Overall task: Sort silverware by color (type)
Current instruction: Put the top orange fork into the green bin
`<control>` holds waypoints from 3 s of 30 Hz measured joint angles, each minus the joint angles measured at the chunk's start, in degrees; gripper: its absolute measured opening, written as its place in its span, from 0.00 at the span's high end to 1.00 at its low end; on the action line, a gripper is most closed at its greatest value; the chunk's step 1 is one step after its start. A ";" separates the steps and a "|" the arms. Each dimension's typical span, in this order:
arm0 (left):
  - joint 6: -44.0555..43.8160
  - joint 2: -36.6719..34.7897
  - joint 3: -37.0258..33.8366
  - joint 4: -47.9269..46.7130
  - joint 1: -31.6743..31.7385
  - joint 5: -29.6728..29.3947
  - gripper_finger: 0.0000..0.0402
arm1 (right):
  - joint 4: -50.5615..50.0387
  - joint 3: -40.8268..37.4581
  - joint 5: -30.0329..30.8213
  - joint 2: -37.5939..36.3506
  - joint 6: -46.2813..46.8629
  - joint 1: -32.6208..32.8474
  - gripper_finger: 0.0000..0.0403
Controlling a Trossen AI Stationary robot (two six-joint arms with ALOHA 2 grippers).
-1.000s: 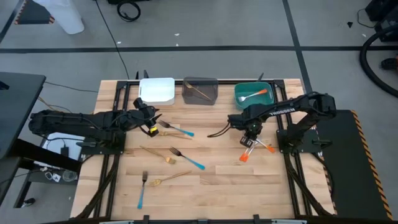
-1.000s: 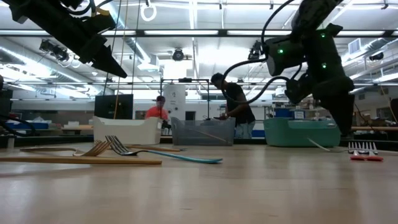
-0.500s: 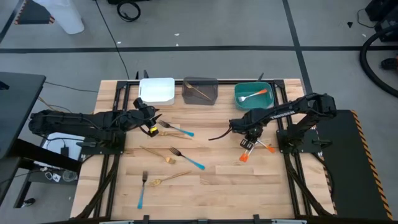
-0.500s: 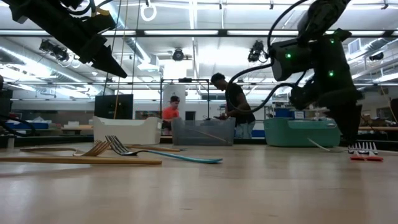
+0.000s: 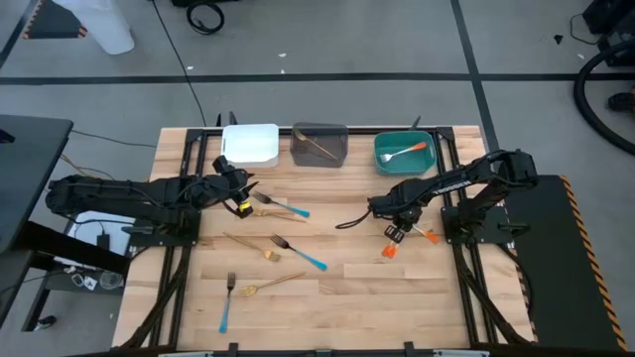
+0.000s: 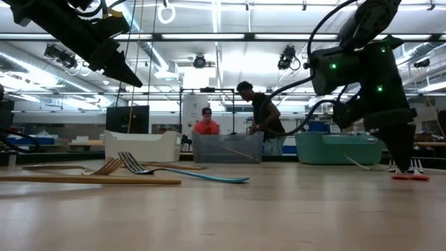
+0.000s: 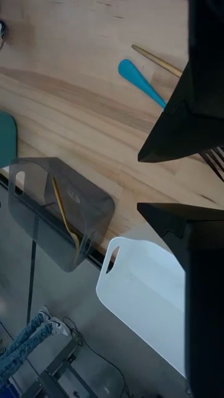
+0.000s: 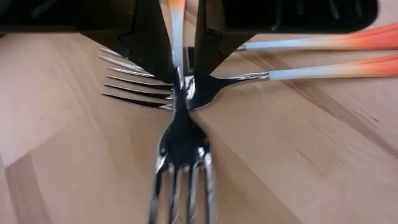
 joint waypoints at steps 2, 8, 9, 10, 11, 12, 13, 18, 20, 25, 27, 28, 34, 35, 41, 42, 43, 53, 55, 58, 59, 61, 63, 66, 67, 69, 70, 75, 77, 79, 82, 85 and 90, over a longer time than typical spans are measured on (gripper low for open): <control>0.00 -0.01 0.00 0.01 0.00 0.00 0.69 | 0.95 0.00 0.06 -0.02 0.00 0.03 0.87; 0.00 -0.01 0.00 -0.01 0.00 0.00 0.69 | 2.05 0.09 0.12 -0.13 -0.09 0.01 0.97; 0.00 -0.01 0.00 -0.01 0.00 0.00 0.69 | 2.20 0.09 0.10 -0.13 -0.09 -0.01 0.97; 0.00 -0.01 0.00 -0.01 0.00 0.00 0.69 | 2.36 0.11 0.08 -0.13 -0.09 -0.01 0.98; 0.00 0.00 0.00 -0.02 0.01 0.00 0.69 | 2.45 0.11 0.04 -0.13 -0.10 -0.01 0.98; 0.00 0.01 0.00 -0.02 0.00 0.00 0.69 | 2.53 0.11 0.03 -0.13 -0.11 -0.01 0.98; 0.02 -0.01 0.00 -0.02 0.00 0.00 0.69 | 2.58 0.11 0.05 -0.13 -0.13 -0.01 0.98; 0.00 0.00 0.00 -0.02 0.00 0.00 0.69 | 1.73 1.78 0.13 0.13 -0.76 -0.01 0.98; 0.00 0.00 0.00 -0.04 0.00 0.00 0.69 | 1.38 2.90 0.17 0.13 -1.75 -0.01 0.98; 0.00 0.00 0.00 -0.04 0.01 0.00 0.69 | 0.67 5.09 -0.18 0.13 -4.24 -0.75 0.98; 0.00 -0.01 0.00 -0.03 0.00 0.00 0.69 | 0.47 5.77 -0.06 0.13 -6.52 -1.02 0.98; 0.00 -0.01 0.00 -0.03 0.00 0.00 0.69 | 0.50 6.09 -0.03 0.13 -8.12 -1.06 0.98; -0.02 0.01 0.00 0.30 0.00 0.00 0.69 | 0.19 8.85 3.70 0.09 -23.12 -0.60 0.98; -0.02 0.01 0.00 0.34 0.02 0.00 0.69 | -0.02 9.44 4.40 0.09 -25.33 -0.50 0.98; -0.02 -0.01 0.00 0.34 0.00 0.00 0.69 | -4.86 12.84 9.24 0.07 -33.15 -0.53 0.98; -0.02 -0.01 0.00 0.34 0.00 0.00 0.69 | -5.61 13.30 10.07 0.07 -34.09 -0.61 0.98; -0.02 0.01 0.00 0.34 0.02 0.00 0.69 | -6.12 13.61 10.83 0.04 -35.27 -0.67 0.98; -1.25 -0.01 0.00 0.36 0.01 0.00 0.69 | -6.35 14.01 14.82 0.04 -53.75 -1.26 0.98; -1.27 0.01 0.00 0.36 0.02 0.00 0.69 | -6.36 14.01 15.48 0.04 -57.66 -1.72 0.98; -1.80 0.00 0.00 0.37 0.01 0.01 0.69 | -6.38 14.01 18.84 0.04 -62.94 -2.40 0.98; -1.94 -0.01 0.00 0.37 0.00 0.01 0.69 | -6.38 14.01 20.26 0.04 -64.50 -2.64 0.98; -1.98 -0.01 0.00 0.38 0.00 0.02 0.69 | -6.38 14.01 22.71 0.04 -67.94 -3.23 0.98; -2.02 0.00 0.00 0.37 0.00 0.01 0.69 | -6.38 14.01 24.74 0.02 -72.00 -3.99 0.98; -2.10 0.01 0.00 0.38 0.00 0.02 0.69 | -6.36 14.01 27.48 0.02 -78.52 -5.48 0.98; -2.10 -0.01 0.00 0.36 0.00 0.02 0.69 | -6.36 14.01 28.07 0.02 -80.39 -6.17 0.98; -2.22 -0.01 0.00 0.36 0.00 0.22 0.69 | -6.36 14.01 28.67 0.02 -83.44 -7.87 0.98; -2.70 -0.01 0.00 0.36 0.02 0.85 0.69 | -6.38 14.01 28.84 0.02 -84.23 -8.72 0.98; -3.36 0.00 0.00 0.34 0.00 3.95 0.69 | -6.40 14.01 30.23 0.02 -88.54 -13.34 0.98; -3.71 0.00 0.00 0.34 0.02 4.26 0.69 | -6.39 14.01 31.27 0.02 -91.16 -14.72 0.98; -4.38 -0.01 0.00 0.34 0.02 4.33 0.69 | -6.40 14.01 31.33 0.02 -94.04 -16.35 0.98; -4.74 -0.01 0.00 0.34 0.00 4.42 0.69 | -6.41 14.01 31.35 0.02 -98.13 -18.81 0.98; -5.08 -0.01 0.00 0.34 0.02 4.44 0.69 | -6.58 14.06 32.24 -0.18 -101.13 -20.79 0.98; -5.11 0.00 0.00 0.34 0.02 4.42 0.69 | -6.37 15.96 31.09 -1.58 -102.79 -24.42 0.98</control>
